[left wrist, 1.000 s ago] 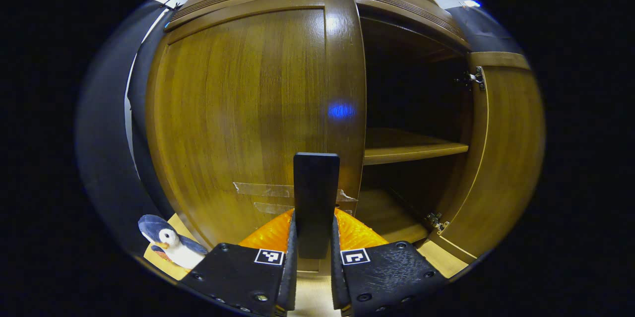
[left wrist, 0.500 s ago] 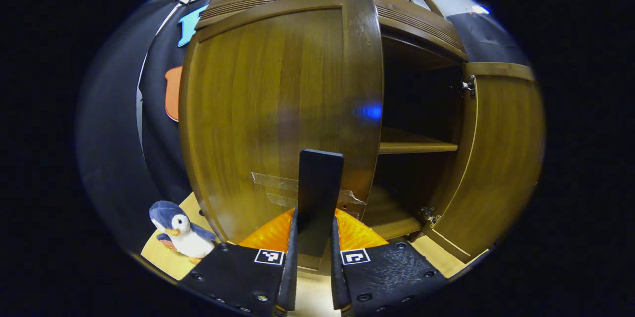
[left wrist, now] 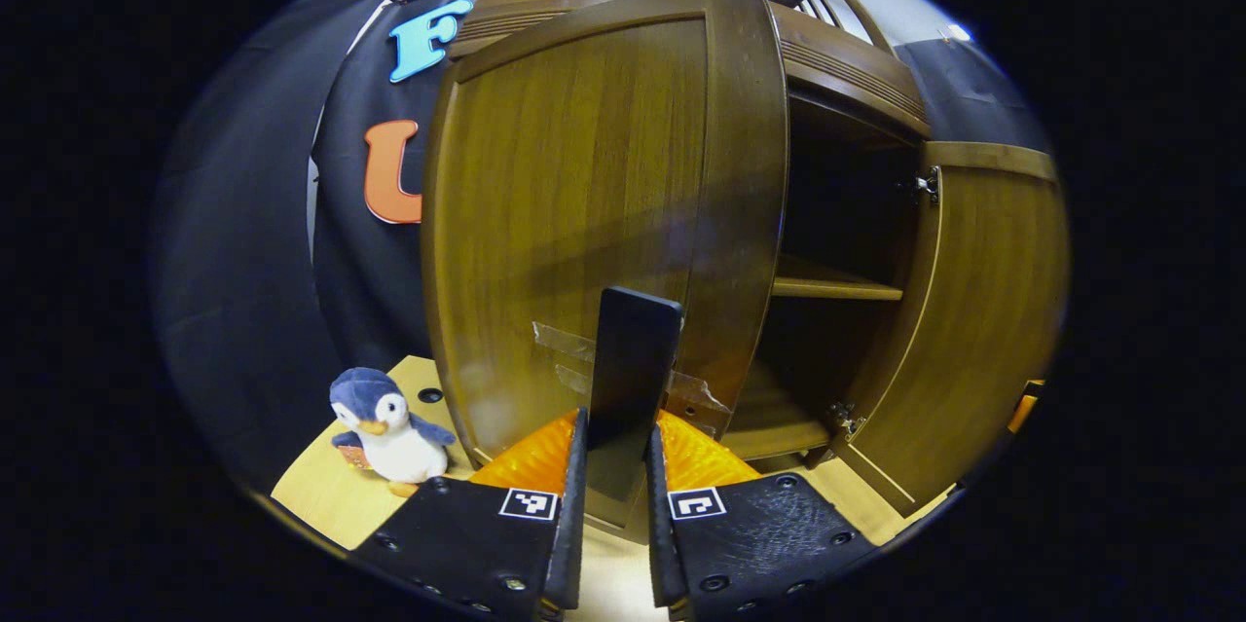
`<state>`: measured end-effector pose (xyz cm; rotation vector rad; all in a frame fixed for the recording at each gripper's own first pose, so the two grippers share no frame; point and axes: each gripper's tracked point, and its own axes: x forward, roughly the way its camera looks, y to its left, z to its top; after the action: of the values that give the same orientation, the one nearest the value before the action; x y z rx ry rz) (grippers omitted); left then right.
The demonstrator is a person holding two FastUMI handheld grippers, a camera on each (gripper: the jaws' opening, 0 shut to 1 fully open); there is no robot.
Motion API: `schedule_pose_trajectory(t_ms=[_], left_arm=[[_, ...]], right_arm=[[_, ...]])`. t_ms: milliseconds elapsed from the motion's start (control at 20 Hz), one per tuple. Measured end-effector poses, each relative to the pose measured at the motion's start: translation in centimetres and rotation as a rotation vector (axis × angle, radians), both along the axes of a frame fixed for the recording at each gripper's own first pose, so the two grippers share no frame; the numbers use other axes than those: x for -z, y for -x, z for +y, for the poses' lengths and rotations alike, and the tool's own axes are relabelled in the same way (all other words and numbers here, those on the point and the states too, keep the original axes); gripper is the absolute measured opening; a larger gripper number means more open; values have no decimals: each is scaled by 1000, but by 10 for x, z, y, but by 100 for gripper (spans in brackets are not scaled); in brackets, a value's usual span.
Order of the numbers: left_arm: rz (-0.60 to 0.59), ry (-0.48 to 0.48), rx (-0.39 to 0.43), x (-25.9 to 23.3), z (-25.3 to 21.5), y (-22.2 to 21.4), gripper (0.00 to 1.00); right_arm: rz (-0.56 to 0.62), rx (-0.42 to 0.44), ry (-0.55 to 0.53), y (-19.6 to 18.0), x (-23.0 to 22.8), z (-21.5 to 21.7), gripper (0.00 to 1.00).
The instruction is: Open the right door of the double-door shoe cabinet with the right hand, and open the left door with the left hand.
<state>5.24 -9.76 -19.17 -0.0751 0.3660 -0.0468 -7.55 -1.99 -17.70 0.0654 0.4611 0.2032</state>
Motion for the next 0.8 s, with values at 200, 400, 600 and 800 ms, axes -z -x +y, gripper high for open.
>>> schedule_pose_trajectory(t_ms=[200,400,600,800], left_arm=[[7,3,-51,-1,16,11,27],[18,22,-68,-3,31,25,27],[13,0,-96,-5,52,40,27],[50,69,-72,3,65,56,27]], right_arm=[[28,-42,-32,-7,6,19,53],[27,-82,-36,-13,9,37,53],[38,-134,-34,-15,14,59,53],[34,-178,-33,-12,15,80,55]])
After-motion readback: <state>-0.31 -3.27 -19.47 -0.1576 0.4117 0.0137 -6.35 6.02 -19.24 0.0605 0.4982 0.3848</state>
